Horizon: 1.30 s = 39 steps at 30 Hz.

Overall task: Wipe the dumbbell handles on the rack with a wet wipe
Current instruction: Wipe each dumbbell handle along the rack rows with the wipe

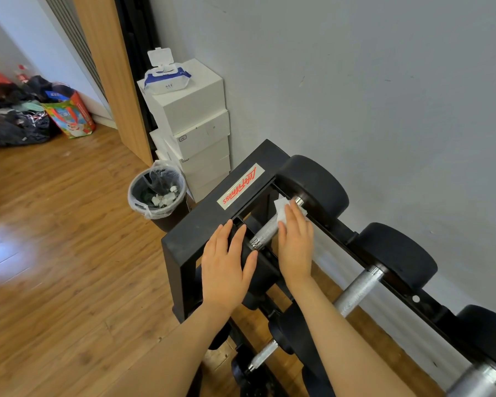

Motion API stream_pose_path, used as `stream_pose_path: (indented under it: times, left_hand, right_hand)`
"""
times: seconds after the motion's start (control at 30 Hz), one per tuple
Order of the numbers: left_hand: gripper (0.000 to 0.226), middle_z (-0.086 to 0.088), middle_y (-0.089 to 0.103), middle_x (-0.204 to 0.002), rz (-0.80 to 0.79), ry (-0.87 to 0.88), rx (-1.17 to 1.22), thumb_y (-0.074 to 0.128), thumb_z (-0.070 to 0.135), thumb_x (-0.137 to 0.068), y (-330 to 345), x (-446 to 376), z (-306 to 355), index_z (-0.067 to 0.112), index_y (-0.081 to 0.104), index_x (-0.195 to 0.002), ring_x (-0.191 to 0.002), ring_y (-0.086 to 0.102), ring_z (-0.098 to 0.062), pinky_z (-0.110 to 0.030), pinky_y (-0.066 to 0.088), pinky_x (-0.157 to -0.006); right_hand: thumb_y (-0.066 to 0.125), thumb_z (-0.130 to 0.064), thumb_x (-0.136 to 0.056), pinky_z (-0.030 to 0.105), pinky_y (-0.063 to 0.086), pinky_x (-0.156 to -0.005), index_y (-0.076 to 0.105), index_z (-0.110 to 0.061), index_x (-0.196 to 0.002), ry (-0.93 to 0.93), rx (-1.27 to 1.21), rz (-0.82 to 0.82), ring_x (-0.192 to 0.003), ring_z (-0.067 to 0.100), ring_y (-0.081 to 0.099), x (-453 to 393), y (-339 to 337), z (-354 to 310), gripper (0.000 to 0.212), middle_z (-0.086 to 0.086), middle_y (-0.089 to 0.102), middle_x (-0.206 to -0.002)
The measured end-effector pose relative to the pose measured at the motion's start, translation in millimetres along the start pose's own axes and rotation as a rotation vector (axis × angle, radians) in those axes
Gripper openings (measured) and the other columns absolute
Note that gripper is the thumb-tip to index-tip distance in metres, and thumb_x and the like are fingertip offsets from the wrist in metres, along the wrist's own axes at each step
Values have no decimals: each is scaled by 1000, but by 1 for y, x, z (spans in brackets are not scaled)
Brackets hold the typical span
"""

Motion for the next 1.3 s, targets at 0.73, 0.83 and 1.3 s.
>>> stream_pose_path:
  times: [0.73,0.83,1.3]
  left_hand:
    - [58,-9,45,-150,9,4,15,35,50,-97,0,0,0,17,50,-142,-140,39,-31,-51,36,-111]
    - [58,-9,45,-150,5,5,9,35,51,-97,0,0,-1,18,50,-142,-140,39,-31,-51,37,-111]
    - [58,-10,46,-148,14,27,17,36,50,-97,0,-1,-2,16,52,-141,-138,41,-32,-55,40,-108]
  right_hand:
    - [61,-17,-94,21,53,-83,62,-5,-124,266,-216,112,-104,11,55,-11,-8,-2,32,9,55,-118]
    - [60,-16,-95,17,50,-84,62,-5,-125,271,-254,144,-106,13,55,-6,-6,-3,33,9,54,-121]
    - [60,-13,-95,30,58,-84,56,-2,-130,183,-131,140,-110,21,60,-1,1,-3,37,12,57,-124]
Point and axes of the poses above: each hand's wrist, its own x-axis away from the middle knuckle, its own y-axis out of the palm, z = x × y, the point moved 3 cm from there along -x, towards the middle knuckle
